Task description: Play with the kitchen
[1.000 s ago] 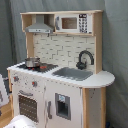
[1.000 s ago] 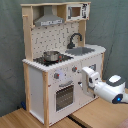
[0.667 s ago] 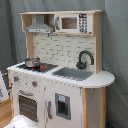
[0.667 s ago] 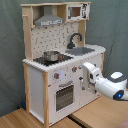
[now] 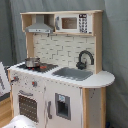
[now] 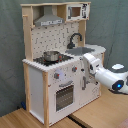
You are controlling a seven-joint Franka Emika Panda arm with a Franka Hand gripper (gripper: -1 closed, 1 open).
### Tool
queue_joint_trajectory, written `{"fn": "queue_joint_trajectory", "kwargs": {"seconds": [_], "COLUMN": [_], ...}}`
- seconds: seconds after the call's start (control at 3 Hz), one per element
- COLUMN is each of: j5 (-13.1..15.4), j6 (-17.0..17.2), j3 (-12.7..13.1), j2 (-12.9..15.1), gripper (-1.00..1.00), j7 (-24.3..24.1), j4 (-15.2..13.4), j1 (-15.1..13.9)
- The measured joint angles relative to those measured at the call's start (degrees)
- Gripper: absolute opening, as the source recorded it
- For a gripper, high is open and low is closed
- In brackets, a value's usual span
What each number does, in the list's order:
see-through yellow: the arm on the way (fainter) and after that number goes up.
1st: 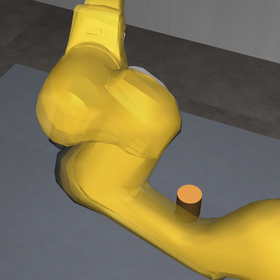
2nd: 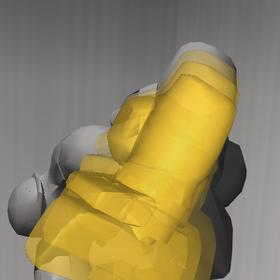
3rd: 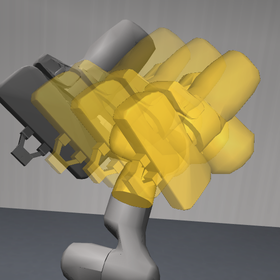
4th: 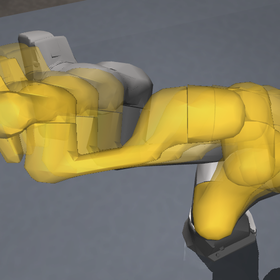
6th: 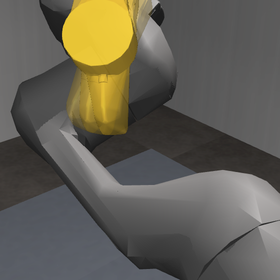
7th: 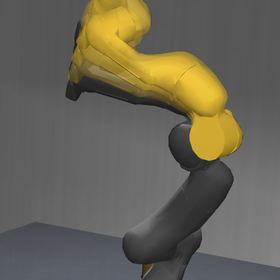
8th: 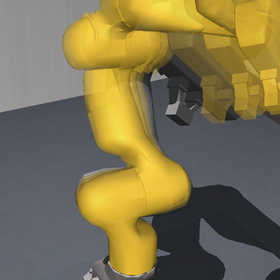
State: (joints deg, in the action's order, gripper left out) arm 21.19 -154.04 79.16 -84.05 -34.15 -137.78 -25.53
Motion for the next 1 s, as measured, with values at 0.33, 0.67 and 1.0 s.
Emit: {"fn": "queue_joint_trajectory", "kwargs": {"seconds": [0.33,0.67,1.0], "j5": [-0.14,-0.31,-0.39], "j6": [0.91,2.53,3.97], "j3": [-2.77,-5.61,-7.67], "j2": [0.07,0.31,0.77], "gripper": [1.0,1.0,1.0], "j7": [5.84,12.63,18.22], "j4": [1.68,3.35,3.89], "j1": [-0.42,-0.49,-0.49]}}
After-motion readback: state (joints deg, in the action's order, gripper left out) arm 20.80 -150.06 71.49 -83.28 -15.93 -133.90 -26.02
